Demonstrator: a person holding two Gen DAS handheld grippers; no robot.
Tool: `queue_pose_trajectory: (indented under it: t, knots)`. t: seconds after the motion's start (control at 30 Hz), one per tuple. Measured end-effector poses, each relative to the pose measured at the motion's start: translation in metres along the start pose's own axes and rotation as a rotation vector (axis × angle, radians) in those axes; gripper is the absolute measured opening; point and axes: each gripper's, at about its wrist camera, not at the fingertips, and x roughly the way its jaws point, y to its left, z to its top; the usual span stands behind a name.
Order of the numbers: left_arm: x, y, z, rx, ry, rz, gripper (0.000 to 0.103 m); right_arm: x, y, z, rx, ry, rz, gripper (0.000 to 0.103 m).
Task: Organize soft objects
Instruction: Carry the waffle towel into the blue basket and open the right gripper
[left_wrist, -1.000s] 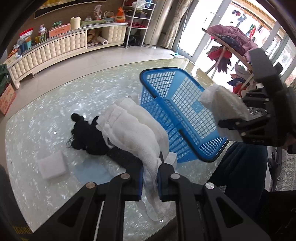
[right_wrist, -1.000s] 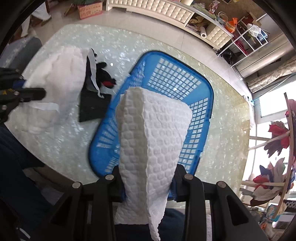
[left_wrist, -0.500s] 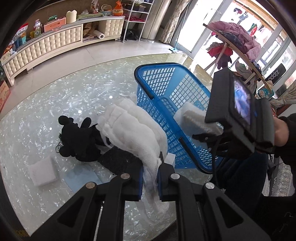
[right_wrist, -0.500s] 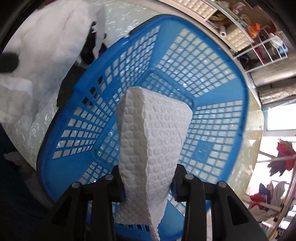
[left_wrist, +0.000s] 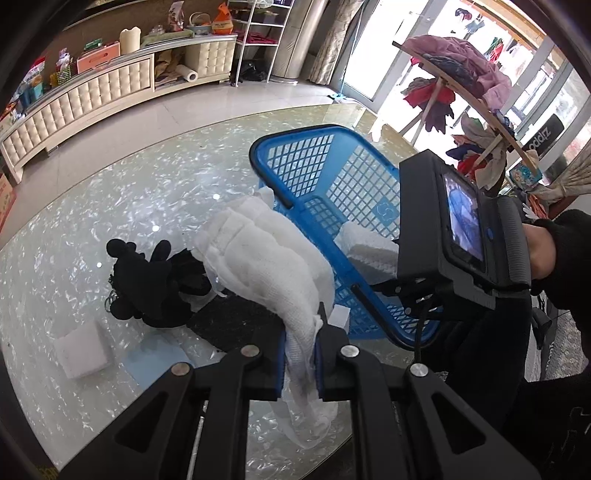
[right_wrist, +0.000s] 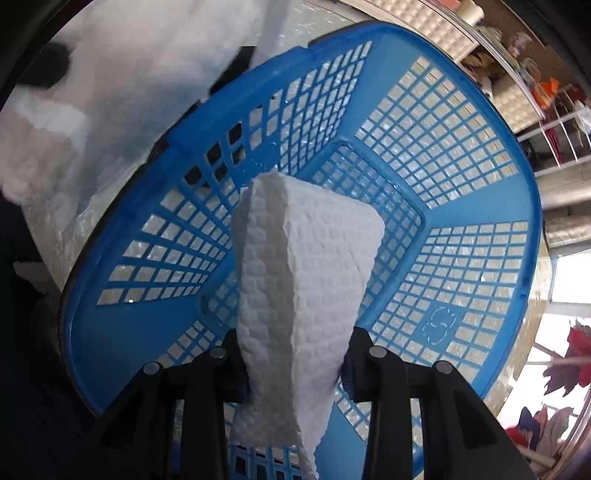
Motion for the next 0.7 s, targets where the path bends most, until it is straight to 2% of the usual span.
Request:
queue_pose_trajectory:
  t: [0.23,0.5,0.57,0.7]
  knots:
    - [0.003,0.000,0.002,0.014,0.007,-0.010,0.010,0.005,-0.002,-0.021,-0.024,0.014,0.011,0.038]
    - [0.005,0.000,0.003,0.014,0.010,-0.006,0.010,0.019,-0.013,-0.017,-0.013,0.017,0.002,0.045]
    - [0.005,0.000,0.003,0.014,0.009,-0.005,0.010,0.021,-0.012,-0.014,-0.011,0.013,-0.007,0.051]
    - [0.005,-0.003,0.003,0.021,0.009,-0.005,0.010,0.024,-0.018,-0.011,-0.006,0.002,-0.052,0.074]
